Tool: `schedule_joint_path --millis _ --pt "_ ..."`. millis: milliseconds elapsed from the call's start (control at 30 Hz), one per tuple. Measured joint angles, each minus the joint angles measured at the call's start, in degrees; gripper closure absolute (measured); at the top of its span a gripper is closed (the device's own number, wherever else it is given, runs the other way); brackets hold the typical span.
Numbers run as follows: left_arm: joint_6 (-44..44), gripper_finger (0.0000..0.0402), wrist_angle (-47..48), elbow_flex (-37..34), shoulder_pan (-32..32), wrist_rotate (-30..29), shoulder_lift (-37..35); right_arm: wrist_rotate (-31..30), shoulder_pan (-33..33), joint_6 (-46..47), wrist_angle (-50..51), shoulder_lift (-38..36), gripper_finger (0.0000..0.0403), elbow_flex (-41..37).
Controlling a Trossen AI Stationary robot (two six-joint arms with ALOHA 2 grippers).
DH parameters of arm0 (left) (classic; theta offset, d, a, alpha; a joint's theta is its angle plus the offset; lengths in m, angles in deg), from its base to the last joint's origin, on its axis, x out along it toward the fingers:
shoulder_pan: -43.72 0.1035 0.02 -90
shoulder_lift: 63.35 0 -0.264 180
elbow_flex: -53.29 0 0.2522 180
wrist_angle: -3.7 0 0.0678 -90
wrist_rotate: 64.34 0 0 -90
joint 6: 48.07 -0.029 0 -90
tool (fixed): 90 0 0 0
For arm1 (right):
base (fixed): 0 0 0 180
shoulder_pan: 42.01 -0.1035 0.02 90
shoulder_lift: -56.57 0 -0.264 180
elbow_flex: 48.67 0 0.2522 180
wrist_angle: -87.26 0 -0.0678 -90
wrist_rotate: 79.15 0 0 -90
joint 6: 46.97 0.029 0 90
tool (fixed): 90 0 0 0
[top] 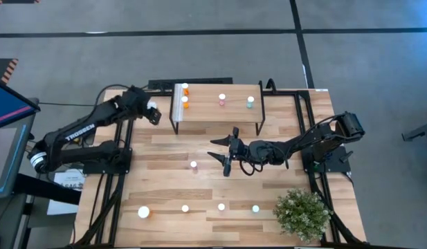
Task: Pick and place medicine bottles onto shelf by color
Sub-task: Put the top large orange pill bottle on the shelf
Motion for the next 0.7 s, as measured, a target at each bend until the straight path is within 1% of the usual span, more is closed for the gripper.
schedule_joint_path --millis 400,700 --pt "-0.3 0.0203 11.0 13.5 -0.3 0.5 0.2 0.0 0.2 0.0 0.0 0.0 0.0168 0.0" --pt "0.3 0.0203 13.2 20.7 -4.9 1.1 2.5 0.0 0.3 0.3 0.0 0.0 0.0168 0.0"
